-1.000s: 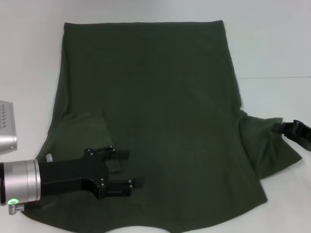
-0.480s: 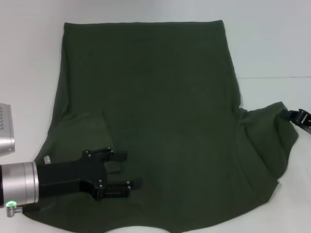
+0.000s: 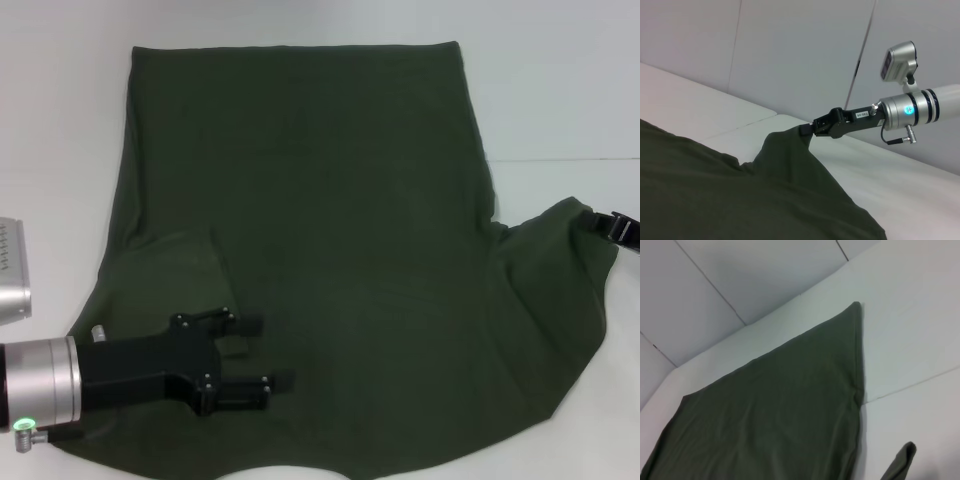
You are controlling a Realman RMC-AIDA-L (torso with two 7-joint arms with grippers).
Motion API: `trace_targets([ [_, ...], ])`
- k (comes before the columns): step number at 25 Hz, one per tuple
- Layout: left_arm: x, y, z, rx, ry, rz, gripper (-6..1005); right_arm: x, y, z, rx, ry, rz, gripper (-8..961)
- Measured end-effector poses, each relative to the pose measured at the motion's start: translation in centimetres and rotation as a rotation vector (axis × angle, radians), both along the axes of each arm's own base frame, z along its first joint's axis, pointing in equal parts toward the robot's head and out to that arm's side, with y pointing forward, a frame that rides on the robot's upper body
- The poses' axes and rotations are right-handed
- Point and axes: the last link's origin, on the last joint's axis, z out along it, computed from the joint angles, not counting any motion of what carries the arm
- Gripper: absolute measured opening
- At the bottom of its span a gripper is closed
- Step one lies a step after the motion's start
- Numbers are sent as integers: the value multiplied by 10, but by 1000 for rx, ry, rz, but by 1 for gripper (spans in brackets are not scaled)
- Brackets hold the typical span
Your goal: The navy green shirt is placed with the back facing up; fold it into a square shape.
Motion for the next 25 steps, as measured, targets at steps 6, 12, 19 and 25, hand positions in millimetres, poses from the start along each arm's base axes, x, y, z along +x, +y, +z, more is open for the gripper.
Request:
trace_targets([
  [6, 0, 0, -1, -2, -2, 3, 876, 0, 3, 5, 5, -26, 12, 19],
  [12, 0, -1, -2, -6, -6, 6, 876, 1, 4, 9, 7, -38, 17, 20],
  [19, -1, -2, -2, -8, -6, 8, 876, 2, 4, 12, 7, -35, 13, 19],
  [25, -1, -1, -2, -7, -7, 9, 875, 4, 1, 13, 3, -30, 14, 20],
])
